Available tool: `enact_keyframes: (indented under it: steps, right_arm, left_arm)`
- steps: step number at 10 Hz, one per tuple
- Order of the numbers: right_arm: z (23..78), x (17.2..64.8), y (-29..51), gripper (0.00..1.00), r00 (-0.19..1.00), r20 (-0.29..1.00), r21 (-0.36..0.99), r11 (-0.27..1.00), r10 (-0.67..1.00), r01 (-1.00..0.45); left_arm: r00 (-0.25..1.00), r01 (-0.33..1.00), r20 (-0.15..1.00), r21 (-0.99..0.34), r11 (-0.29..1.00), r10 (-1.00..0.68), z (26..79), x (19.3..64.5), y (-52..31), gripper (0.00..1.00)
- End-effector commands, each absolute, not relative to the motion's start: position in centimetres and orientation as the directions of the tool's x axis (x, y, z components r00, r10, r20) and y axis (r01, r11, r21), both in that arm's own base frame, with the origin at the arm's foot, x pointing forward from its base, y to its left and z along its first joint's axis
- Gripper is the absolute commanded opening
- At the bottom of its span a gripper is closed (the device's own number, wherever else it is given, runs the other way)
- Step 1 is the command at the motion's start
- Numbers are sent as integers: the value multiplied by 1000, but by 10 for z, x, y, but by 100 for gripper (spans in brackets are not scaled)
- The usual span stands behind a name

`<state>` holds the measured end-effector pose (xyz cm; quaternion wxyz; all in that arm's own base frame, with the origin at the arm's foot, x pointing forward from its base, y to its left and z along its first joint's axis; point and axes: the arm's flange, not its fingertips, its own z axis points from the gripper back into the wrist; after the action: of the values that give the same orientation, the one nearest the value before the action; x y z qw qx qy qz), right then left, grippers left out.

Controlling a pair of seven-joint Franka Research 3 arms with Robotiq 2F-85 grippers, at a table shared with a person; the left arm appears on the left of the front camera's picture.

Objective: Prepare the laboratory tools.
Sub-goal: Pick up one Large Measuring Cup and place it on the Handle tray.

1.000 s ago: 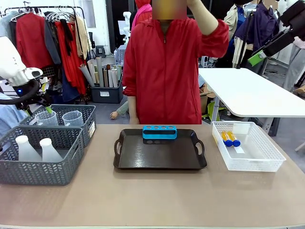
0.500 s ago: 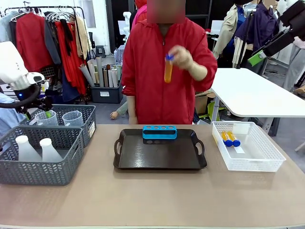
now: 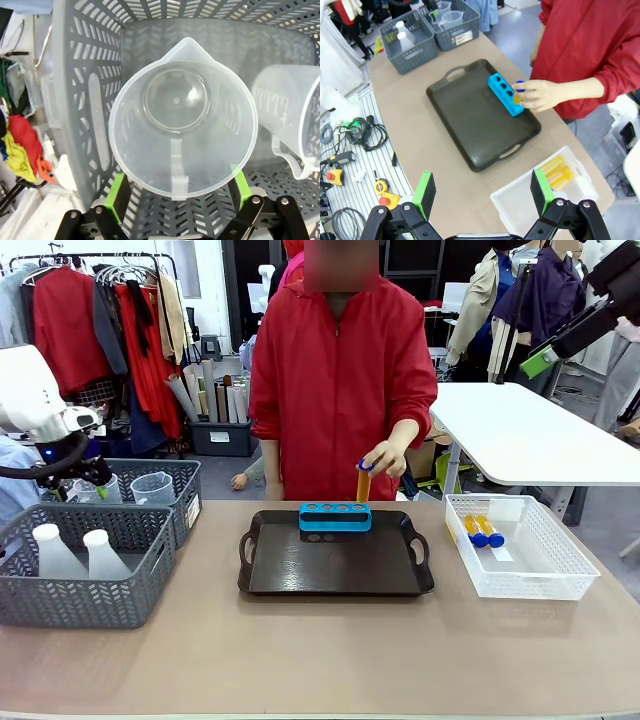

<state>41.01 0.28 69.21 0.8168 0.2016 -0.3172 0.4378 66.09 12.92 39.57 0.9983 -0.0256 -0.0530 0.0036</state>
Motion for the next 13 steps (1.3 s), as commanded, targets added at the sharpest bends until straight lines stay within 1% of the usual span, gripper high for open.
enact_keyframes:
  steps: [1, 2, 3, 7, 8, 13]
  right_arm:
    - [693, 410, 3, 100, 415, 698, 55, 534, 584, -844]
    - [693, 410, 3, 100, 415, 698, 55, 534, 584, -844]
    - [693, 410, 3, 100, 415, 698, 55, 534, 584, -844]
    - [693, 410, 3, 100, 415, 698, 55, 534, 584, -844]
    - [693, 410, 3, 100, 415, 698, 55, 534, 584, -844]
    - [693, 410, 3, 100, 415, 698, 55, 534, 584, -844]
  left_arm:
    - [996, -30, 84, -24, 999, 32, 390, 668, 126, 100]
    - [997, -19, 79, -15, 1000, 21, 386, 668, 125, 100]
    - [996, -8, 87, 6, 1000, 8, 384, 667, 125, 90]
    - [992, 15, 124, 0, 1000, -15, 383, 668, 126, 10]
    - [992, 20, 122, -4, 1000, -19, 383, 670, 125, 0]
    - [991, 21, 133, 8, 1000, -22, 393, 664, 123, 0]
